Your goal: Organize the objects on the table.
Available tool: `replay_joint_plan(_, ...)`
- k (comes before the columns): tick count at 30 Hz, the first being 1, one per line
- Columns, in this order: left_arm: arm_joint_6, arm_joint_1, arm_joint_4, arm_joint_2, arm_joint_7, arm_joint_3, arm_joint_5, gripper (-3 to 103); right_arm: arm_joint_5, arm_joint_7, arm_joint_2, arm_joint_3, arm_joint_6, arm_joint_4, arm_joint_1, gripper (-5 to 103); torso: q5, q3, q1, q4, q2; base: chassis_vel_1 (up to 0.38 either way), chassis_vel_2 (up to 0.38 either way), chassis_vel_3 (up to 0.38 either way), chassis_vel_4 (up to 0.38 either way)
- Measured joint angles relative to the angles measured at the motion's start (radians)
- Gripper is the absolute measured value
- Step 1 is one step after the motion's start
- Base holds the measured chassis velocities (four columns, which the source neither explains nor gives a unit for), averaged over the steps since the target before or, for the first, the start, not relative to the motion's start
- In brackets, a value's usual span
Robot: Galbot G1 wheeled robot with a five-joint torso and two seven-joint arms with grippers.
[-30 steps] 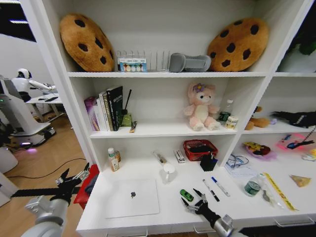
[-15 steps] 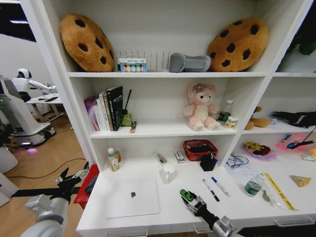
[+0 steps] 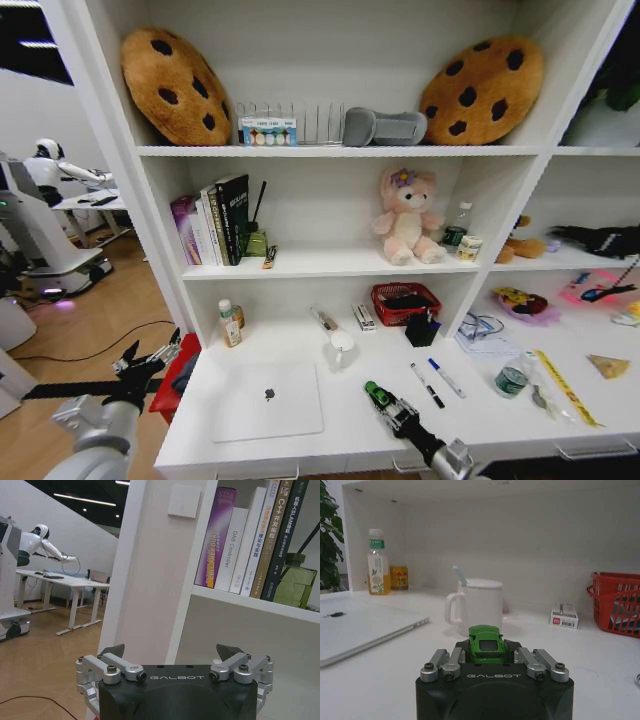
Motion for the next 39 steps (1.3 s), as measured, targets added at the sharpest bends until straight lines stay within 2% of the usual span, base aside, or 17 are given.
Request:
replay_joint_plan(10,-0.001,-0.001,0.0,-0.004,0.0,0.003,0.004,100,-0.001,0.031,-0.013,0.054,0.006,0.177,-0.086,37,-0.0001,0.0,0.0,-0.0002,0.0,0.0,0.0,0.0,0.0)
replay_joint_plan(14,-0.004,-0.004,-0.002,-0.017,0.003,0.011,0.014,100,0.047,0.085,-0.015,0.086,-0.05,0.402,-0.086,37,0.0,0.0,0.0,-0.0001,0.0,0.0,0.0,0.0,0.0)
replay_joint_plan(15,-0.004,-0.004,-0.002,-0.017,0.003,0.011,0.014,100,0.047,0.085,-0.015,0.086,-0.05,0.402,-0.086,37,0.0,0.0,0.0,-0.0001,0.0,0.0,0.0,0.0,0.0)
replay_joint_plan(17,-0.005,0.0,-0.009,-0.022,0.006,0.01,0.014,100,0.123,0.146,-0.018,0.075,-0.135,0.491,0.017,37,0.0001,0.0,0.0,-0.0001,0.0,0.0,0.0,0.0,0.0)
replay_joint_plan(18,-0.005,0.0,-0.009,-0.022,0.006,0.01,0.014,100,0.123,0.146,-0.018,0.075,-0.135,0.491,0.017,37,0.0001,0.0,0.0,-0.0001,0.0,0.0,0.0,0.0,0.0)
replay_joint_plan(22,-0.008,0.001,-0.008,-0.022,0.011,0.005,0.014,100,0.283,0.226,-0.069,0.054,-0.228,0.502,0.214,37,0.0004,0.0,0.0,0.0,0.0,0.0,0.0,0.0,0.0)
replay_joint_plan(23,-0.008,0.001,-0.008,-0.022,0.011,0.005,0.014,100,0.283,0.226,-0.069,0.054,-0.228,0.502,0.214,37,0.0004,0.0,0.0,0.0,0.0,0.0,0.0,0.0,0.0)
replay_joint_plan(25,-0.01,0.001,-0.005,-0.029,0.015,0.011,0.024,100,0.392,0.263,-0.118,0.036,-0.279,0.492,0.342,37,0.0002,0.0,0.0,0.0002,0.0,0.0,0.0,0.0,0.0)
replay_joint_plan(26,-0.01,0.001,-0.005,-0.029,0.015,0.011,0.024,100,0.392,0.263,-0.118,0.036,-0.279,0.492,0.342,37,0.0002,0.0,0.0,0.0002,0.0,0.0,0.0,0.0,0.0)
replay_joint_plan(28,-0.012,-0.001,-0.005,-0.036,0.015,0.023,0.035,100,0.461,0.281,-0.167,0.017,-0.308,0.47,0.445,37,0.0,0.0,0.0,0.0,0.0,0.0,0.0,0.0,0.0)
replay_joint_plan(32,-0.012,0.0,-0.008,-0.04,0.014,0.038,0.051,100,0.507,0.299,-0.203,-0.025,-0.331,0.422,0.563,37,0.0001,0.0,0.0,0.0,0.0,0.0,0.0,0.0,0.0)
replay_joint_plan(39,-0.012,-0.003,-0.012,-0.039,0.009,0.048,0.06,100,0.559,0.322,-0.203,-0.095,-0.368,0.345,0.7,37,0.0002,0.0,0.0,-0.0001,0.0,0.0,0.0,0.0,0.0)
